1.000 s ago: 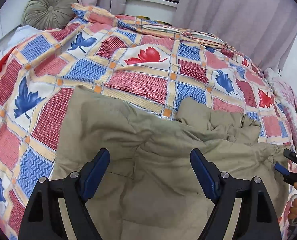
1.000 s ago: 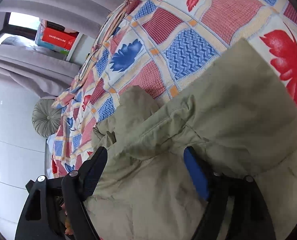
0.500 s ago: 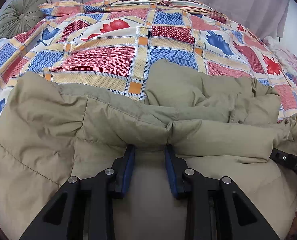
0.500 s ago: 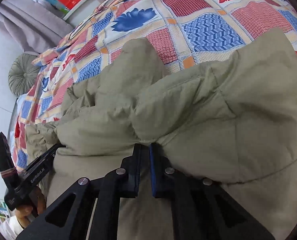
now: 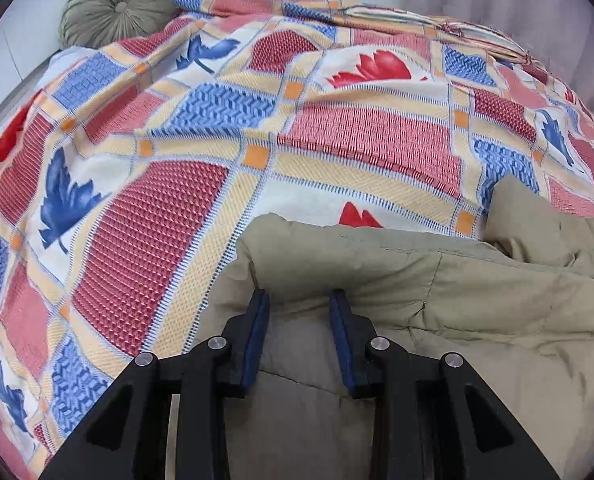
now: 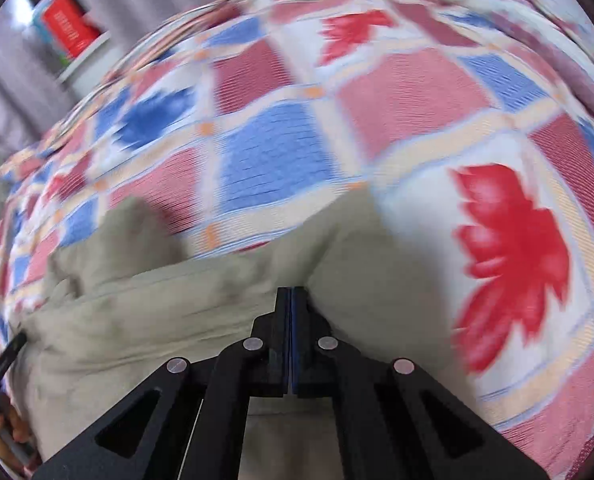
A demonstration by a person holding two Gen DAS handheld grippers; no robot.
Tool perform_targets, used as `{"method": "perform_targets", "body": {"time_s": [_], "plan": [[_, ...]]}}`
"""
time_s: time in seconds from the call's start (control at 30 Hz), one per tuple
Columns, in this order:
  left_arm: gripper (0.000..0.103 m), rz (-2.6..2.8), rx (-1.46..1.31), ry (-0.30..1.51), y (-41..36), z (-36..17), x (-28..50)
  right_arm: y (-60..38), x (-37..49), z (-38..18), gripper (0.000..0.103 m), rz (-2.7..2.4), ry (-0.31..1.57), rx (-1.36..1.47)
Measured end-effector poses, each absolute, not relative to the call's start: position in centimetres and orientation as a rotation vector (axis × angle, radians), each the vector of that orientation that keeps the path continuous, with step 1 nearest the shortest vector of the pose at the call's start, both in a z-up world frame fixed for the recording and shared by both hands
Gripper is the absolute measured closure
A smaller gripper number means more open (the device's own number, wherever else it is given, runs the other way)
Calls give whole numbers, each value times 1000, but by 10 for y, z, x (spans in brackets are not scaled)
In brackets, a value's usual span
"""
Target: Fold large clothes
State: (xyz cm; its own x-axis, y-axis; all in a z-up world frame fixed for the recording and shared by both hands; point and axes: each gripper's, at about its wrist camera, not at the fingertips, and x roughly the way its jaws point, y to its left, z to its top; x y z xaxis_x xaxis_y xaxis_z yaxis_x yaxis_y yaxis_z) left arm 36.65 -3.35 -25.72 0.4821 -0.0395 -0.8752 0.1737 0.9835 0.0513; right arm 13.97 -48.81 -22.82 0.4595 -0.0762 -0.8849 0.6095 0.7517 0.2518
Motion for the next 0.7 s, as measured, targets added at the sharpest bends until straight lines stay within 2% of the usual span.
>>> {"method": "perform_targets", "body": {"time_s": [0.13, 0.37, 0.43, 0.7], "plan": [[69, -105, 214, 1057, -54, -274, 371, -519, 125, -260, 103, -489, 1004, 837], [69, -99, 264, 1074, -65, -281, 374, -513, 134, -279, 103, -513, 992, 746], [69, -87, 274, 1085, -64, -273, 373, -508, 136, -277, 103, -523, 996, 713], [69, -135, 243, 1069, -34, -219, 335, -484, 120, -231, 92, -482, 1007, 719]]}}
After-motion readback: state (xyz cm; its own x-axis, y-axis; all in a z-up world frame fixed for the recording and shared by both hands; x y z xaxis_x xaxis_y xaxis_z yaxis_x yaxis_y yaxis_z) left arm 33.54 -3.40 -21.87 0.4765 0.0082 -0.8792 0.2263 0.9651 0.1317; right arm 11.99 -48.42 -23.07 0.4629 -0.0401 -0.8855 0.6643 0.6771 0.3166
